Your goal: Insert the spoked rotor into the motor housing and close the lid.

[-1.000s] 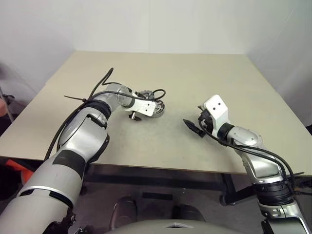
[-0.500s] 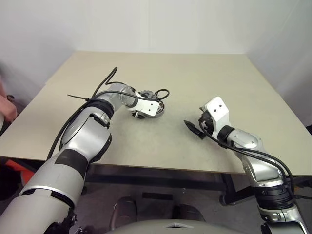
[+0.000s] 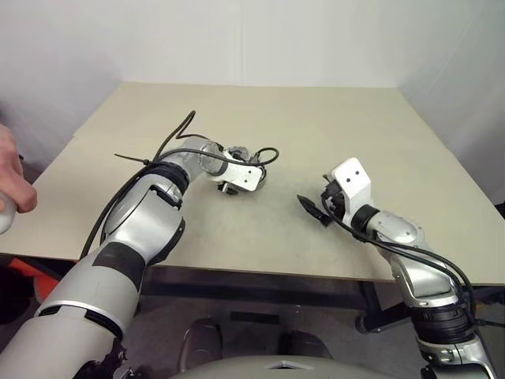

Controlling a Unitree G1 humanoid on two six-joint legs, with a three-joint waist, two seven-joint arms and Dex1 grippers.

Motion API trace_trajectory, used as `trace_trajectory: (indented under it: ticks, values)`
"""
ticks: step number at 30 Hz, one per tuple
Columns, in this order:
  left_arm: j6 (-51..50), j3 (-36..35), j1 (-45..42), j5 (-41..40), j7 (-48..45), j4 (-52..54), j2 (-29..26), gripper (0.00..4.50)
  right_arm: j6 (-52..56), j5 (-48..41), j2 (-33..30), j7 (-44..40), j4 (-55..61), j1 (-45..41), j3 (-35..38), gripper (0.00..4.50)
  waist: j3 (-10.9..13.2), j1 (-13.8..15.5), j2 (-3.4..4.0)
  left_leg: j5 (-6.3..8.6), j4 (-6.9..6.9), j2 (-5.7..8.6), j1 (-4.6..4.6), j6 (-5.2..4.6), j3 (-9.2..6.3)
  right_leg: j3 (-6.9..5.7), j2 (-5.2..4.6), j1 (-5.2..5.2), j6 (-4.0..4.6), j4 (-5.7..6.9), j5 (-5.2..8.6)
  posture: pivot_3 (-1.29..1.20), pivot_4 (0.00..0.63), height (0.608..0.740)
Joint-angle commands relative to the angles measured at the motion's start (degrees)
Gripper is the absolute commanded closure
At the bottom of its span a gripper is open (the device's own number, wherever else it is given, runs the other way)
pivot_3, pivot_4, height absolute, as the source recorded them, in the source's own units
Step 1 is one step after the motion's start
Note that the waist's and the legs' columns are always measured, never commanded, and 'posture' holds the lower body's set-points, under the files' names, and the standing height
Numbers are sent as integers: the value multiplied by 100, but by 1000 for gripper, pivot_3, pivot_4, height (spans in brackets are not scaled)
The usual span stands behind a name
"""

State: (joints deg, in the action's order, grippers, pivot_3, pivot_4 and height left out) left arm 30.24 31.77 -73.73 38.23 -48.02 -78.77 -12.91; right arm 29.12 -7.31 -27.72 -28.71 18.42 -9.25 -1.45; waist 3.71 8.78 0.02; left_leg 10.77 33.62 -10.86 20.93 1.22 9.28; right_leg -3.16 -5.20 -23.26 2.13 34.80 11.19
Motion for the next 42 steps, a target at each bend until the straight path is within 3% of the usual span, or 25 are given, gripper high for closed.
trace_trajectory:
  ticks: [1, 10, 14, 25, 28, 30, 40, 42]
  values:
    - [64, -40, -64, -40, -83, 15, -16, 721, -20, -84, 19, 93, 327, -29, 212, 126, 0, 0, 0, 0, 0, 0, 0, 0, 0, 0, 0, 0, 0, 0, 0, 0, 0, 740]
    - [64, -82, 29, -91, -297, 17, -10, 721, 23, -127, 36, 170, 436, 30, 233, 126, 0, 0, 0, 0, -3, 0, 0, 0, 0, 0, 0, 0, -1, -2, 0, 0, 0, 740]
    - [62, -94, 55, -101, -298, 25, -19, 1956, 42, -140, 34, 188, 455, 33, 240, 126, 0, 0, 0, 0, -4, 1, -1, 0, 0, 0, 0, 0, -1, -3, 0, 0, 0, 740]
    - [76, -61, 69, -81, -287, 28, -32, 1956, 39, -119, 56, 236, 447, 22, 232, 126, 0, 3, 0, -1, -5, 1, -3, 1, 0, 0, -1, 2, -3, -2, 1, 0, 0, 740]
    - [56, -72, 40, -90, -298, 24, -35, 2571, 37, -124, 64, 254, 454, 35, 235, 126, 0, 2, 0, -1, -6, 2, -3, 1, 0, 0, -1, 2, -3, -3, 1, 0, 0, 740]
    - [49, -62, 29, -83, -272, 26, -31, 3224, 36, -125, 65, 261, 451, 32, 239, 126, 0, -2, 0, -1, -8, 2, -4, 1, 0, 0, -1, 2, -4, -3, 1, 0, 0, 740]
    - [61, -53, 21, -75, -308, 22, -52, 3224, -3, -111, 80, 294, 397, 3, 224, 126, 0, -3, 0, -2, -22, 5, -9, 4, 0, 0, -1, 1, -4, -7, 2, 0, 0, 740]
    - [64, -58, 19, -80, -330, 20, -59, 3591, -18, -106, 84, 299, 376, -4, 218, 126, 0, -4, 0, -2, -23, 5, -9, 4, 0, 0, -1, 1, -5, -7, 3, 0, 0, 740]
